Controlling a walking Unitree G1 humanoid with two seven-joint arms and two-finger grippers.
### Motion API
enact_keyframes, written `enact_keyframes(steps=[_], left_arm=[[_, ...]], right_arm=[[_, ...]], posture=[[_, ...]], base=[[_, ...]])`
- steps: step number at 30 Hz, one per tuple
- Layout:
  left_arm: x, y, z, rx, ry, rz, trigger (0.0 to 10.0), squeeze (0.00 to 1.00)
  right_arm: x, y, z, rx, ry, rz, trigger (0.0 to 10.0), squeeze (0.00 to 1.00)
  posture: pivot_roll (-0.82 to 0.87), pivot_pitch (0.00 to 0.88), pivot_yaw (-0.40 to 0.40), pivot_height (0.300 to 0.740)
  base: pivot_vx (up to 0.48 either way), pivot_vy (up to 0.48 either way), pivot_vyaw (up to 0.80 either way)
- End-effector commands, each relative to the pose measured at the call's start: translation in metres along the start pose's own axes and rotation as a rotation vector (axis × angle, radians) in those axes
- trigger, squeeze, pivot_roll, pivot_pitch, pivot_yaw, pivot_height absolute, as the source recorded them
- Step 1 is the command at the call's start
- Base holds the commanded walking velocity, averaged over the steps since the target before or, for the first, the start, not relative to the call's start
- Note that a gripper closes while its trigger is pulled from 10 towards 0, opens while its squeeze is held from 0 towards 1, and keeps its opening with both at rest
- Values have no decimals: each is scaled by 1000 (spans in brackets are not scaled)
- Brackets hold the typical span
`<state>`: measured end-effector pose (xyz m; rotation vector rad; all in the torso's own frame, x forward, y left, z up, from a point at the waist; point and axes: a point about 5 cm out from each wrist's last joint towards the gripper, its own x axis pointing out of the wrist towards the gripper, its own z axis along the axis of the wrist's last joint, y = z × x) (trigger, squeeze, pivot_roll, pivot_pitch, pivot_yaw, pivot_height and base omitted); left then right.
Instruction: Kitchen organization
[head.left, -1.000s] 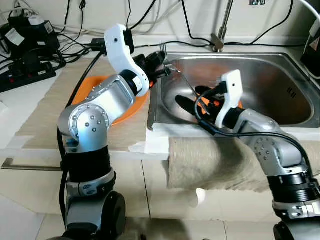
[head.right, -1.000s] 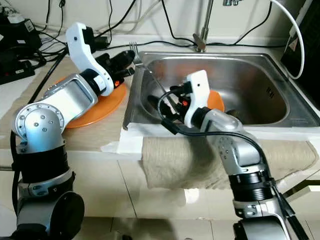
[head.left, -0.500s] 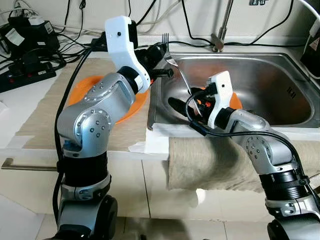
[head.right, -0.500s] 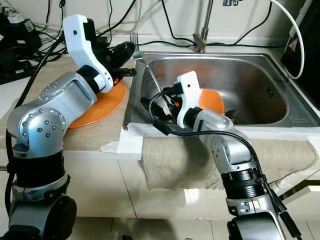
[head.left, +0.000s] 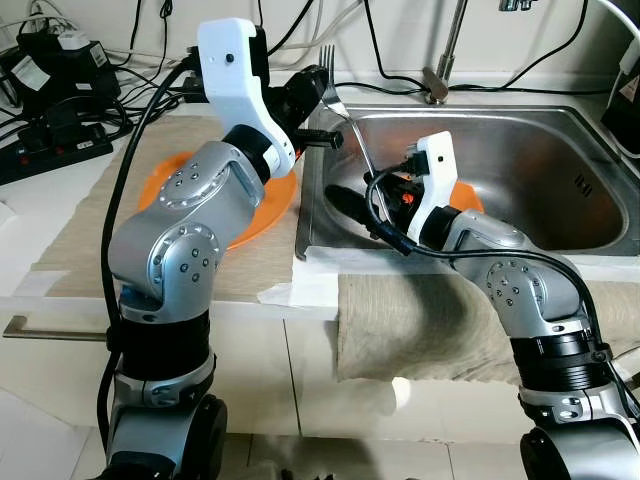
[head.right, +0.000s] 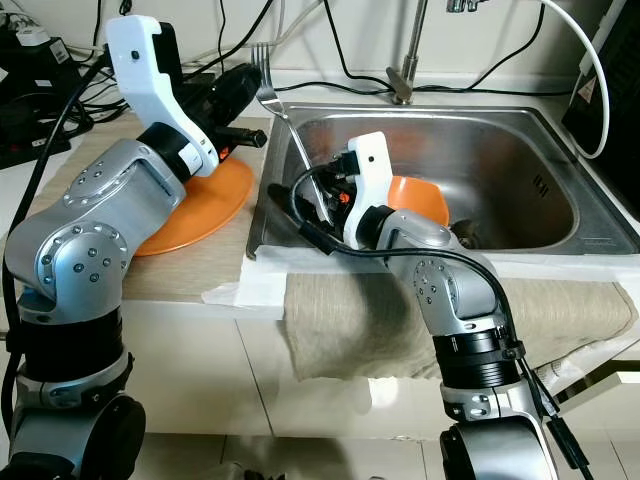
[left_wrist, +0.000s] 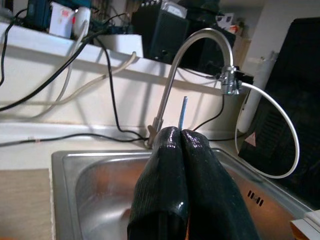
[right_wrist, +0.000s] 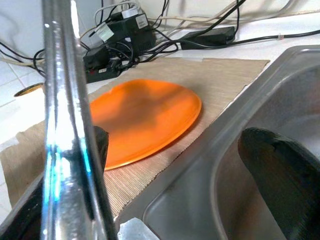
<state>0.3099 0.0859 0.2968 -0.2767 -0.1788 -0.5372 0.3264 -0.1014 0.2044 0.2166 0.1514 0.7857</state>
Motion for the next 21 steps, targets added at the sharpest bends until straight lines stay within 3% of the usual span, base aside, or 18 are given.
enact_keyframes(steps=[1, 8, 13, 21], left_arm=[[1, -12, -12, 5, 56, -74, 0, 0], [1, -12, -12, 9, 37, -76, 0, 0], [3, 15, -24, 58, 94, 96, 0, 0], [5, 33, -30, 76, 114, 183, 0, 0]], right_arm=[[3, 10, 22, -35, -68, 32, 10000, 0], [2, 7, 25, 54, -78, 11, 10000, 0], [-3, 6, 17, 13, -37, 6, 10000, 0], [-7, 15, 10, -14, -7, 31, 10000, 0]], posture=[[-41, 0, 31, 740], [-43, 0, 31, 740], [-44, 0, 32, 740], [-52, 0, 37, 740]], base=[[0, 0, 0], [0, 0, 0], [0, 0, 0], [0, 0, 0]])
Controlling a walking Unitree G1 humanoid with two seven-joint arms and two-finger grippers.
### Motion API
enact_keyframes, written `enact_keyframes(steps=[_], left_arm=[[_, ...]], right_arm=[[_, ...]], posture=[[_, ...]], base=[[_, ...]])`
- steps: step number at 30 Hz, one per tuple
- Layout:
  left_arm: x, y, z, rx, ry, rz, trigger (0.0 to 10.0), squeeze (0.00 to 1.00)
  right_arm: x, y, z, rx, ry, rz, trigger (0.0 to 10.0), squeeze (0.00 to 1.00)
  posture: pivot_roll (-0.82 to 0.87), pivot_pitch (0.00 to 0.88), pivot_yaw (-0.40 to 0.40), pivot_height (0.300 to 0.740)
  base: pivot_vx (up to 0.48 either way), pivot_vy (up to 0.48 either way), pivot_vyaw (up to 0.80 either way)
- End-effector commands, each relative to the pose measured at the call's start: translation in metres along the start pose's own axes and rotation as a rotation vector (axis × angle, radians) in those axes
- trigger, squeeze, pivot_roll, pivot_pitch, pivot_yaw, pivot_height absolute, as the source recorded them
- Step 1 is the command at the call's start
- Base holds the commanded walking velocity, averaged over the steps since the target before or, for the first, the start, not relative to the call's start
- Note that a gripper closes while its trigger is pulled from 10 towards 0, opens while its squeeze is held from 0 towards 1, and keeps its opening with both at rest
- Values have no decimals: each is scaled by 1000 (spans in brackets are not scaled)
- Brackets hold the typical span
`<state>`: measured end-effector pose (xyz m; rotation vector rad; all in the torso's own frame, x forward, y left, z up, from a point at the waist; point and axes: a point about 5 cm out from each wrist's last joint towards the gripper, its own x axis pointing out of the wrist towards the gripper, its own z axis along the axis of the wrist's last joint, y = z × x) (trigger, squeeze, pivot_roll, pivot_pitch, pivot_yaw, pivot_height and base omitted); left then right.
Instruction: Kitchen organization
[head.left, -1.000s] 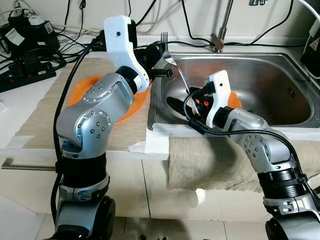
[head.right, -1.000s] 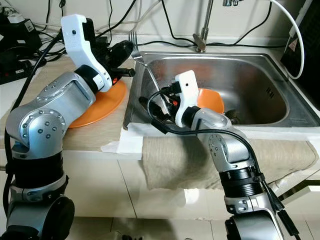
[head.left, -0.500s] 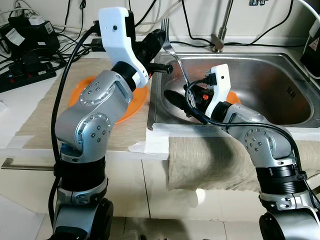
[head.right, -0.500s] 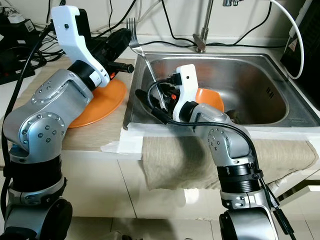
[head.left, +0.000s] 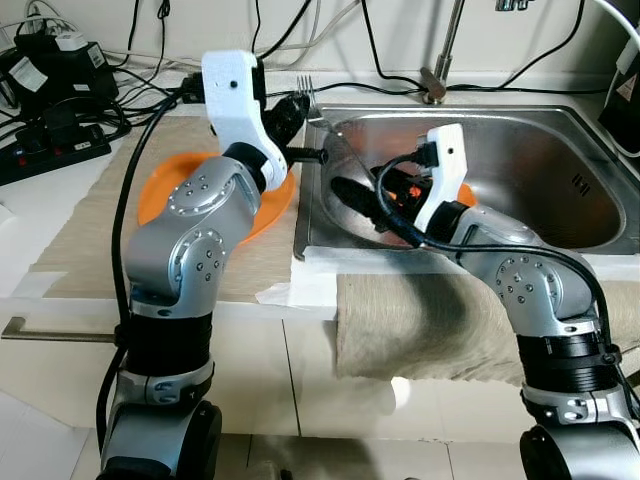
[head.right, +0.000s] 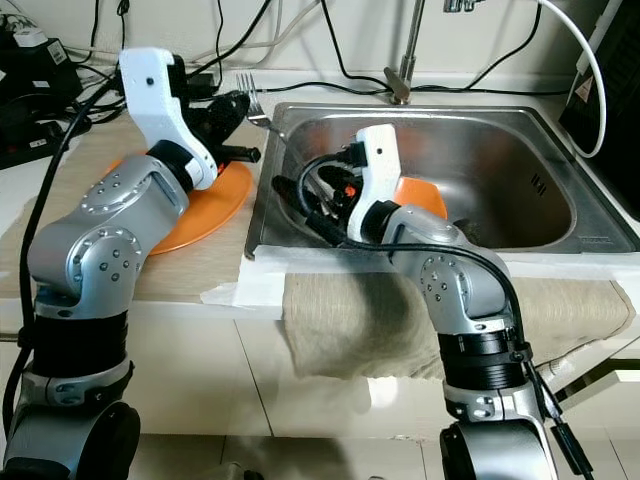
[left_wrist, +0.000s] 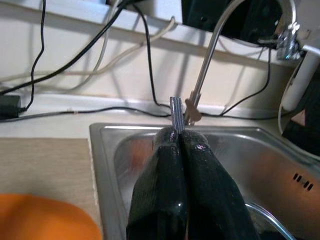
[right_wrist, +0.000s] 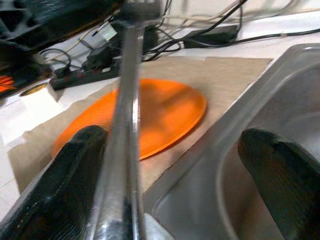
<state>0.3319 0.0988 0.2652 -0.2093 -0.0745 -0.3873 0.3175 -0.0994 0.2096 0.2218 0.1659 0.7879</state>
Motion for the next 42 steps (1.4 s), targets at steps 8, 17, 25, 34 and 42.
enact_keyframes(steps=[8, 17, 25, 34, 42], left_arm=[[6, 20, -9, 58, 33, 116, 0, 0], [10, 31, -7, 119, 4, 156, 0, 0], [8, 20, 0, 95, -54, 91, 0, 0], [2, 0, -6, 62, -52, -4, 0, 0], [-3, 2, -16, 91, -17, -6, 0, 0]], right_arm=[[-5, 12, 5, -28, -6, 51, 10000, 0], [-8, 14, 1, -33, 7, 44, 10000, 0], [-8, 11, 1, -52, 5, 25, 10000, 0], [-4, 5, 1, -81, 6, -1, 10000, 0], [-4, 3, 10, -104, -19, -10, 10000, 0]], posture=[[-60, 0, 40, 740], [-64, 0, 41, 740], [-63, 0, 41, 740], [-55, 0, 39, 740], [-46, 0, 36, 740]], base=[[0, 0, 0], [0, 0, 0], [0, 0, 0], [0, 0, 0], [0, 0, 0]])
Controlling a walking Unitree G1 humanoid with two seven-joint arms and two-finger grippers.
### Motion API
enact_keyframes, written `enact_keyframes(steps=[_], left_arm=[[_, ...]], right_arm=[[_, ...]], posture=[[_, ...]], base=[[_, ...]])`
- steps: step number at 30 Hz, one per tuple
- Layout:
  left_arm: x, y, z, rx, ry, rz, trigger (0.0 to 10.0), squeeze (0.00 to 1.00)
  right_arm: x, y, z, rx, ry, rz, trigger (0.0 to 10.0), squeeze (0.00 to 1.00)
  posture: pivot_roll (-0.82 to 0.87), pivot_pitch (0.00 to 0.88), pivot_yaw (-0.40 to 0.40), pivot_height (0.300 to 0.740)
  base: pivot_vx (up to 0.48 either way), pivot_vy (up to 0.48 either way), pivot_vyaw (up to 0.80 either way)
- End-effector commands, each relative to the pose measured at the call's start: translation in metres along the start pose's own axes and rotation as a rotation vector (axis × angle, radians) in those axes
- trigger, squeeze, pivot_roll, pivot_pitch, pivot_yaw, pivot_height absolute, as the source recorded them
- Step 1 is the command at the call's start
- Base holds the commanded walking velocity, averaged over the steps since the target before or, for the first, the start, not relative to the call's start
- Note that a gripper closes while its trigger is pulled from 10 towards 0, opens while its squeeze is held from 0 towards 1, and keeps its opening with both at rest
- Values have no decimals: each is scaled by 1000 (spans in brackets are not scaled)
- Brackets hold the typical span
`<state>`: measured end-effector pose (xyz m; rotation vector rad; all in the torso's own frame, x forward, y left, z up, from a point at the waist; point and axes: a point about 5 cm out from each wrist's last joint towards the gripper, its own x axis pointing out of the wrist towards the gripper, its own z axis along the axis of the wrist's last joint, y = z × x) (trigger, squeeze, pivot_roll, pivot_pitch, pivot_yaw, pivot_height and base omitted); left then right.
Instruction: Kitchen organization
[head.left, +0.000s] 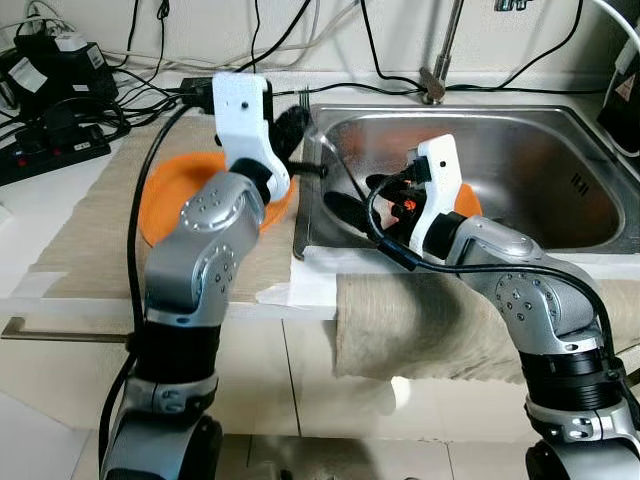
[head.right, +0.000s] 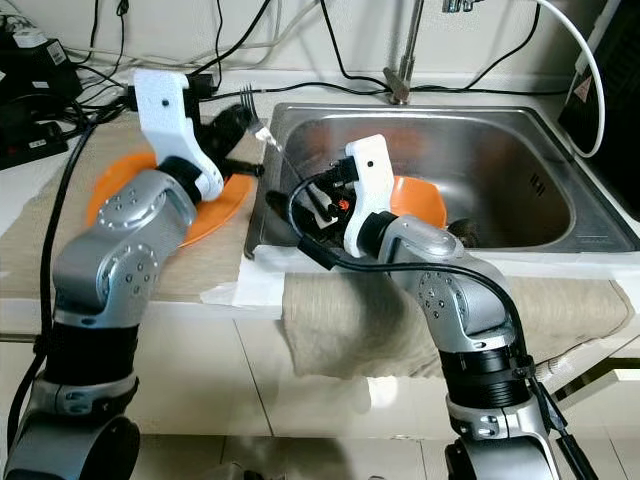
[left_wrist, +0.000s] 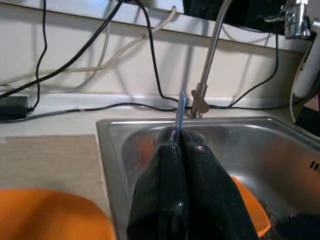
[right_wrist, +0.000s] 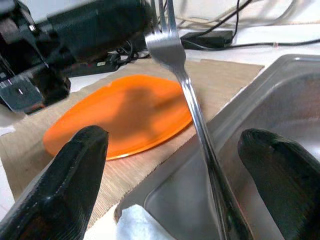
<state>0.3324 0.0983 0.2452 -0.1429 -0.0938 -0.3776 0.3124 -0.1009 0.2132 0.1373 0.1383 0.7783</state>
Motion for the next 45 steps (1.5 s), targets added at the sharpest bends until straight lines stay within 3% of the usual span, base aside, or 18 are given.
enact_keyframes(steps=[1, 7, 16, 24, 40, 42, 44, 45], left_arm=[[-2, 0, 4, 36, -11, -11, 0, 0], [-4, -2, 5, 31, -17, -20, 0, 0], [-6, -6, 18, 2, -71, -45, 0, 0], [-12, -22, 35, -37, -159, -142, 0, 0], [-17, -34, 35, -58, -163, -216, 0, 0], [-17, -35, 34, -58, -160, -224, 0, 0], [-17, -35, 34, -57, -159, -227, 0, 0], [-18, -35, 34, -57, -159, -229, 0, 0]], right_arm=[[0, -1, 9, -21, -30, 4, 10000, 0], [-1, -5, 14, -43, -44, -8, 10000, 0], [-1, -17, 3, -63, -4, -50, 10000, 0], [6, -23, -6, -73, 16, -60, 10000, 0], [18, -27, -5, -90, -13, -89, 10000, 0], [19, -28, -4, -89, -22, -98, 4118, 0], [20, -28, -4, -89, -24, -100, 4118, 0], [20, -28, -3, -89, -26, -101, 0, 0]], posture=[[-46, 0, 36, 740], [-47, 0, 36, 740], [-41, 0, 32, 740], [-33, 0, 28, 740], [-30, 0, 26, 740], [-30, 0, 26, 740], [-30, 0, 26, 740], [-30, 0, 26, 740]], base=[[0, 0, 0], [0, 0, 0], [0, 0, 0], [0, 0, 0], [0, 0, 0], [0, 0, 0], [0, 0, 0], [0, 0, 0]])
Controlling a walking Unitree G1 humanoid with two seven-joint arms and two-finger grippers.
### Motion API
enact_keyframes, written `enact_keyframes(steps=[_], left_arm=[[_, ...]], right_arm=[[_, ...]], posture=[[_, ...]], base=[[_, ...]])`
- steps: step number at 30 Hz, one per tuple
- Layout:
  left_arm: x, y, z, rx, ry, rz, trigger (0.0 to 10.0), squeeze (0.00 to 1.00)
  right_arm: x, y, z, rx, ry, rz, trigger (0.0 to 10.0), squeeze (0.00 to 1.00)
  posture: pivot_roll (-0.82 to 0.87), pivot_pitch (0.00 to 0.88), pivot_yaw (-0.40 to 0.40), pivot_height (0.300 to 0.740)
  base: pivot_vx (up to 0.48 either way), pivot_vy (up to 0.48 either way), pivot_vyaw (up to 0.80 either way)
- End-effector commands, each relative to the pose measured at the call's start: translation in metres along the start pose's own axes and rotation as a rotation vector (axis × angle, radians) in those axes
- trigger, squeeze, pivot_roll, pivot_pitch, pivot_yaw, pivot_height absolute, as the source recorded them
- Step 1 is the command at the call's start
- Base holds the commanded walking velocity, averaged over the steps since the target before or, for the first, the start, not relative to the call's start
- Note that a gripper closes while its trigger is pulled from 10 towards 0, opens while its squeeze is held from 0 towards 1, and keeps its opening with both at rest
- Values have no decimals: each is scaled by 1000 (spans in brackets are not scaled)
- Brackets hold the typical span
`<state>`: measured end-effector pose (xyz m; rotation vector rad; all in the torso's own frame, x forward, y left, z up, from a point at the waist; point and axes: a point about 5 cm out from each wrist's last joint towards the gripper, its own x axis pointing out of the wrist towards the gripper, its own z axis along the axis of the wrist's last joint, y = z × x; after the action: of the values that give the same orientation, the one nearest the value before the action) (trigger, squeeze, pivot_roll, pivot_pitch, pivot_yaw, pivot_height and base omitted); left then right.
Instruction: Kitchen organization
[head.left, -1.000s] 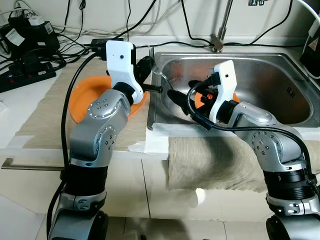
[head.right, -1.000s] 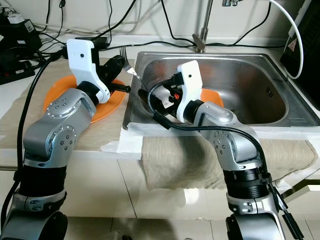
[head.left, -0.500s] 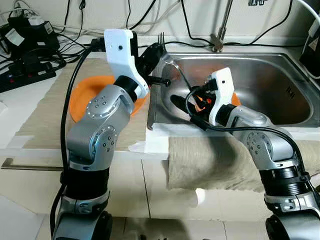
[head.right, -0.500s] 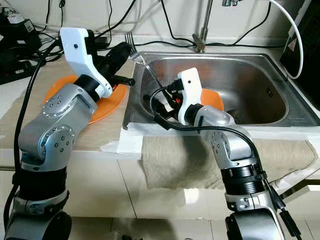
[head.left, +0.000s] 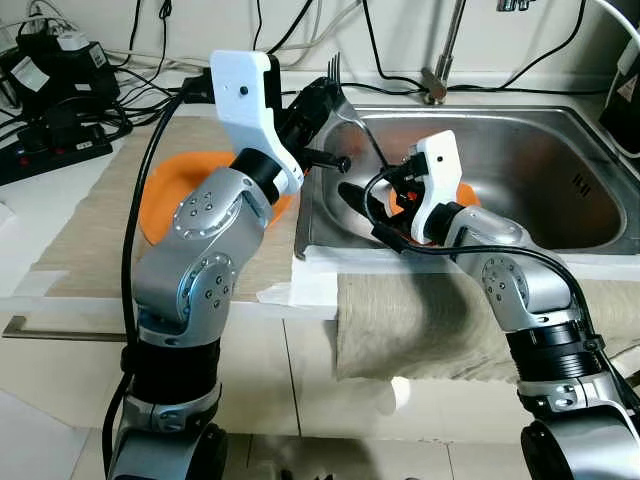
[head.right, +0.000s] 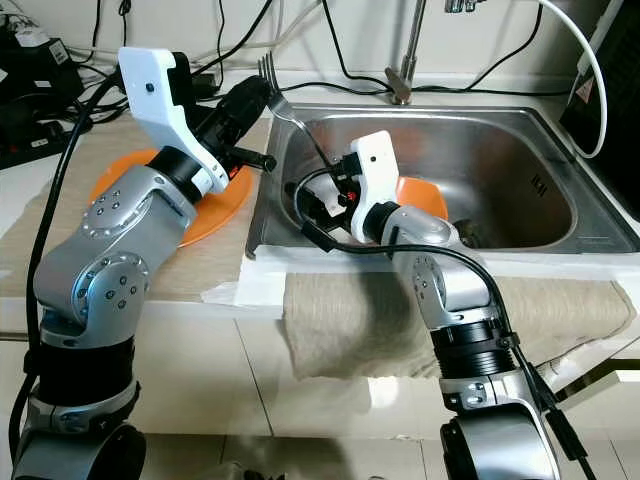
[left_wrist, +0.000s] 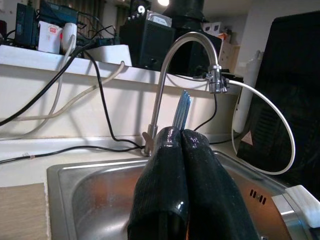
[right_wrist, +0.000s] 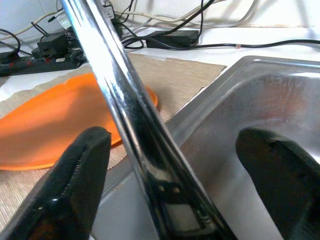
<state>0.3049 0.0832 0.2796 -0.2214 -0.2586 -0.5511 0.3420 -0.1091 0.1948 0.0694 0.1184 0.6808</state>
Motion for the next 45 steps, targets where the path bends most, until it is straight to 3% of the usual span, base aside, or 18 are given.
enact_keyframes(steps=[1, 12, 45], left_arm=[[0, -7, 0, -5, 7, -47, 0, 0], [-1, -7, -5, 8, 32, -56, 0, 0], [-2, -3, -17, 69, 78, -69, 0, 0]], right_arm=[[4, 1, 10, -22, -31, 0, 0, 0], [4, 1, 13, 10, -75, -19, 0, 0], [-3, 2, 5, 4, -74, -41, 0, 0]], posture=[[-31, 0, 26, 740], [-34, 0, 28, 740], [-43, 0, 35, 740]], base=[[0, 0, 0], [0, 0, 0], [0, 0, 0]])
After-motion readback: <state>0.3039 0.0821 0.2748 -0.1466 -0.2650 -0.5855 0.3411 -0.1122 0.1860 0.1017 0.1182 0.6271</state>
